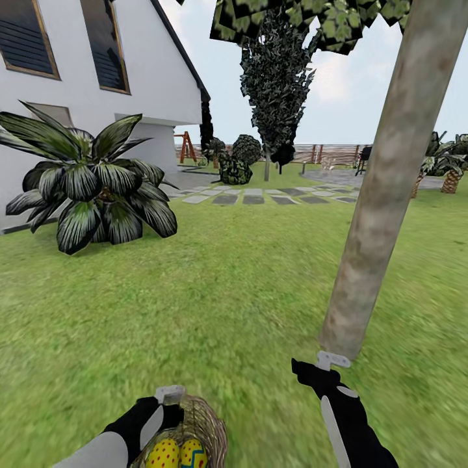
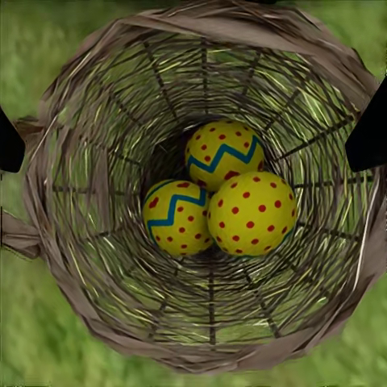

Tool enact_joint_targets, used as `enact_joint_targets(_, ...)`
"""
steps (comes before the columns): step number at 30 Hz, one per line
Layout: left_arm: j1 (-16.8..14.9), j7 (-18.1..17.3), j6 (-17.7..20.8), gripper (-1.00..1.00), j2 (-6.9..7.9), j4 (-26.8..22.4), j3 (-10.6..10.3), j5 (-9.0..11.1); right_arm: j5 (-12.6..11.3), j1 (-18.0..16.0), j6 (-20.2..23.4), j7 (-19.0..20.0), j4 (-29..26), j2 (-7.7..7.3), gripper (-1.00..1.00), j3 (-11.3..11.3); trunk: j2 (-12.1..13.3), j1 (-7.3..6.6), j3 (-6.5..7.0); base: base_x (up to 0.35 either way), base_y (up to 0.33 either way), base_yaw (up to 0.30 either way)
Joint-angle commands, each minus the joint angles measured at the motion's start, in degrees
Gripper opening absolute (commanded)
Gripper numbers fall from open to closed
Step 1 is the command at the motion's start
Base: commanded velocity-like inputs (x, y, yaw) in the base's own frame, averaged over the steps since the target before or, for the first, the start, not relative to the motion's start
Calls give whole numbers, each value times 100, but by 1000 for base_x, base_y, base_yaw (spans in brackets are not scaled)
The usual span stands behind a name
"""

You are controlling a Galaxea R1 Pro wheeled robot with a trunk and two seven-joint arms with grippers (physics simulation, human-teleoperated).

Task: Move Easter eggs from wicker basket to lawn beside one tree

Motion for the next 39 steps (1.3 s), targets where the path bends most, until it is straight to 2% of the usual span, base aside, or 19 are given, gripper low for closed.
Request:
enact_joint_targets(1, -41, 36, 79, 100, -4, -13, 32, 58, -32, -3, 28, -25, -8, 3, 100, -4, -45, 23, -25, 0, 0, 0)
enact_joint_targets(6, -439, 55, 589, 100, -3, 0, 30, 53, -32, -4, 27, -25, -8, 3, 100, -4, -246, 132, -115, 0, 0, 0)
enact_joint_targets(11, -952, 67, 1313, 100, 42, 16, 30, 46, -32, -2, 26, -25, -8, 3, 100, -11, -446, 242, -205, 0, 0, 0)
enact_joint_targets(17, -1155, 58, 1946, 100, 176, -21, 31, 57, -32, -2, 26, -25, -8, -4, 100, -19, -687, 374, -312, 0, 0, 0)
enact_joint_targets(19, -1167, 44, 1995, 100, 207, -20, 34, 74, -32, -2, 26, -25, -5, -5, 100, -17, -767, 418, -348, 0, 0, 0)
enact_joint_targets(25, -1187, 25, 2056, 100, 273, -2, 31, 339, -32, -5, 26, -25, 16, 0, 100, -13, -1008, 550, -456, 0, 0, 0)
enact_joint_targets(31, -1173, 0, 2012, 100, 288, 11, 23, 403, -31, -3, 26, -25, 33, 1, 100, -11, -1249, 681, -564, 0, 0, 0)
enact_joint_targets(39, -1149, 28, 1681, 100, 287, 21, 7, 410, -31, -2, 26, -25, 32, 0, 100, -13, -1569, 857, -707, 0, 0, 0)
